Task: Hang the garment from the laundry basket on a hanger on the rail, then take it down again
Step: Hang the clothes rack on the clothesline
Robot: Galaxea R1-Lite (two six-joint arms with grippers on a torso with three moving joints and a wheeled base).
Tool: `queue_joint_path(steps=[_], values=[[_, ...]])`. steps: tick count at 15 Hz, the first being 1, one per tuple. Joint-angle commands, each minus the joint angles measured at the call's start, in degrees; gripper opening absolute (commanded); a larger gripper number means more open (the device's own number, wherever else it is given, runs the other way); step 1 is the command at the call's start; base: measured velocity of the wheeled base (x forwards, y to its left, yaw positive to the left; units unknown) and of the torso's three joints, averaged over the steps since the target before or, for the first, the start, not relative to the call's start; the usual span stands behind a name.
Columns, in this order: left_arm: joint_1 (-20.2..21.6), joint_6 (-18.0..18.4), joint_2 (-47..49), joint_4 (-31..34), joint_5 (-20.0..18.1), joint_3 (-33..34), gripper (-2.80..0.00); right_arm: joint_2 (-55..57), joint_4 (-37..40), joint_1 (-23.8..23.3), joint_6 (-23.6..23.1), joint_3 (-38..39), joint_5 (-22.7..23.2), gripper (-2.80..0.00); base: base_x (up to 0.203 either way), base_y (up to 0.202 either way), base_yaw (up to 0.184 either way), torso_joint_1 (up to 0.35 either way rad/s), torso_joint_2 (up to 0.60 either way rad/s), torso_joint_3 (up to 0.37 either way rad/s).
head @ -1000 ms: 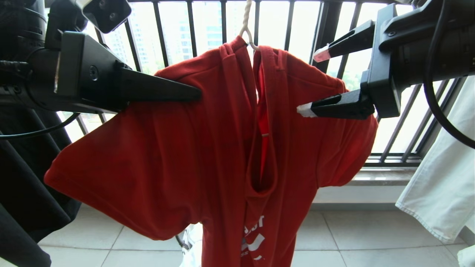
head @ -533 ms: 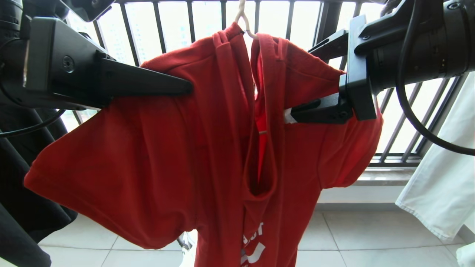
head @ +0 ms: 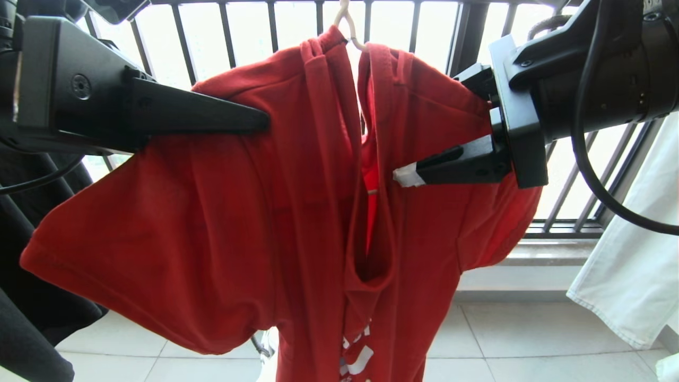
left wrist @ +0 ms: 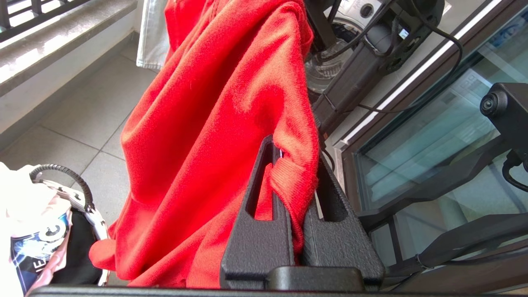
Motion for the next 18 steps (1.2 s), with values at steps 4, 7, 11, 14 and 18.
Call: queue_joint_path(steps=[4, 7, 11, 14, 18], values=[[0.08, 0.07, -0.46, 0.02, -0.30, 0.09, -2.80, 0.22, -0.17, 2.23, 2.30, -0.15, 0.40, -2.80, 0.000, 0.000, 0.000, 0.000, 0.00, 0.000], [0.08, 0.07, -0.55, 0.02, -0.21, 0.18, -2.80, 0.21, -0.26, 2.61, 3.07, -0.15, 0.40, -2.80, 0.000, 0.000, 0.000, 0.000, 0.00, 0.000], [0.08, 0.15, -0.46, -0.07, -0.13, 0.18, -2.80, -0.31, -1.05, 2.95, 4.15, -0.15, 0.31, -2.80, 0.000, 0.000, 0.000, 0.000, 0.00, 0.000], [0.08, 1.63, -0.44, -0.40, -0.05, 1.57, 0.00, -0.81, -1.05, 3.02, 4.15, -0.15, 0.22, -2.80, 0.000, 0.000, 0.000, 0.000, 0.00, 0.000], [0.08, 4.44, -0.53, -0.34, -0.13, 2.20, 0.00, -1.28, -0.90, 3.04, 4.17, -0.07, 0.13, -2.80, 0.000, 0.000, 0.000, 0.000, 0.00, 0.000]])
